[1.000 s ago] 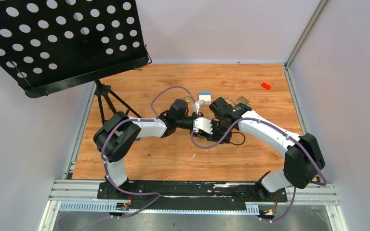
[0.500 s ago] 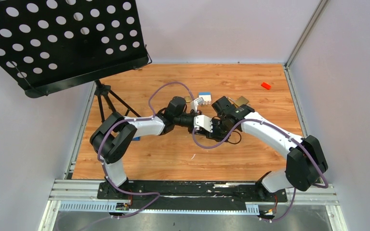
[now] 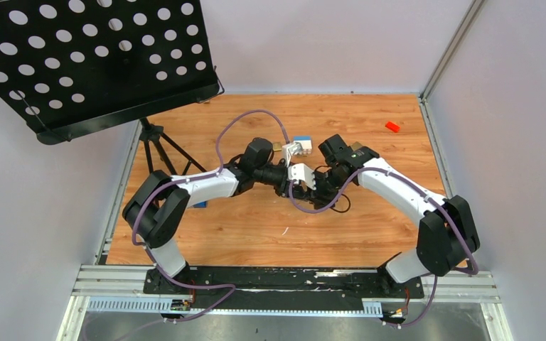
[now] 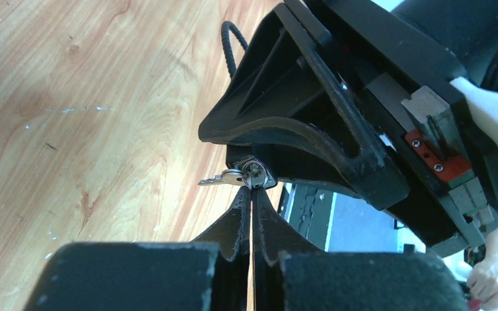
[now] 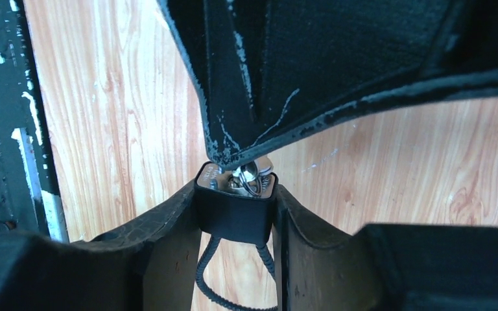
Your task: Unlock with the key
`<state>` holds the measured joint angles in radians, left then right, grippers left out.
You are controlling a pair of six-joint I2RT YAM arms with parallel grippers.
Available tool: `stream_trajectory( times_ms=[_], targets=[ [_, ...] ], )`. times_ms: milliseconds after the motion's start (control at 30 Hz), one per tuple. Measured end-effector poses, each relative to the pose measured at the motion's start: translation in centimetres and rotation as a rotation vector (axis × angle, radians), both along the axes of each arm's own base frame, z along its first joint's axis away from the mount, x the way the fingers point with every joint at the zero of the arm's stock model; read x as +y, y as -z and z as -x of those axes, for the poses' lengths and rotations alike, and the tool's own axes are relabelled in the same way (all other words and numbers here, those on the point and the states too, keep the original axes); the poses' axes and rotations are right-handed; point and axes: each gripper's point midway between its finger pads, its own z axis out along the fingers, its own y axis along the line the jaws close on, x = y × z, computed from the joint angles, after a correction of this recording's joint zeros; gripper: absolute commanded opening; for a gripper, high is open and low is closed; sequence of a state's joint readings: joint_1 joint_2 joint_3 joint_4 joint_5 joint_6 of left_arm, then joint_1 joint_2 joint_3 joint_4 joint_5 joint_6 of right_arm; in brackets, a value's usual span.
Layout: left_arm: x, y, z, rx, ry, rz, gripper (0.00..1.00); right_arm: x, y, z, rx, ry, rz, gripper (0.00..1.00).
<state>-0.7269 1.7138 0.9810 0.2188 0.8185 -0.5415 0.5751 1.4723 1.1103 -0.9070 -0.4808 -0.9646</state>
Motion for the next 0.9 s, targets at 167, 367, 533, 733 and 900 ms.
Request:
stream_trajectory(
  times_ms=[167, 367, 533, 733, 900],
  targets=[
    [0.8, 0.3, 0.4, -0.064, 0.042, -0.018, 0.0, 0.7, -0.1, 0.4, 0.037, -0.068, -0.049, 0.0],
    [2.0, 0.4, 1.2, -0.164, 0.076, -0.031, 0.0, 1.9, -0.5, 1.0, 0.059, -0.148, -0.124, 0.0],
    [2.6, 0.8, 1.3, -0.255, 0.086, -0.058, 0.0, 2.5, -0.6, 1.1, 0.101, -0.148, -0.166, 0.0],
    [3.1, 0.9, 0.9, -0.282, 0.052, -0.082, 0.05, 3.0, -0.4, 0.6, 0.078, -0.178, -0.186, 0.0],
    [3.3, 1.1, 0.5, -0.295, 0.028, -0.098, 0.19, 3.0, -0.3, 0.0, 0.065, -0.173, -0.193, 0.0]
  ],
)
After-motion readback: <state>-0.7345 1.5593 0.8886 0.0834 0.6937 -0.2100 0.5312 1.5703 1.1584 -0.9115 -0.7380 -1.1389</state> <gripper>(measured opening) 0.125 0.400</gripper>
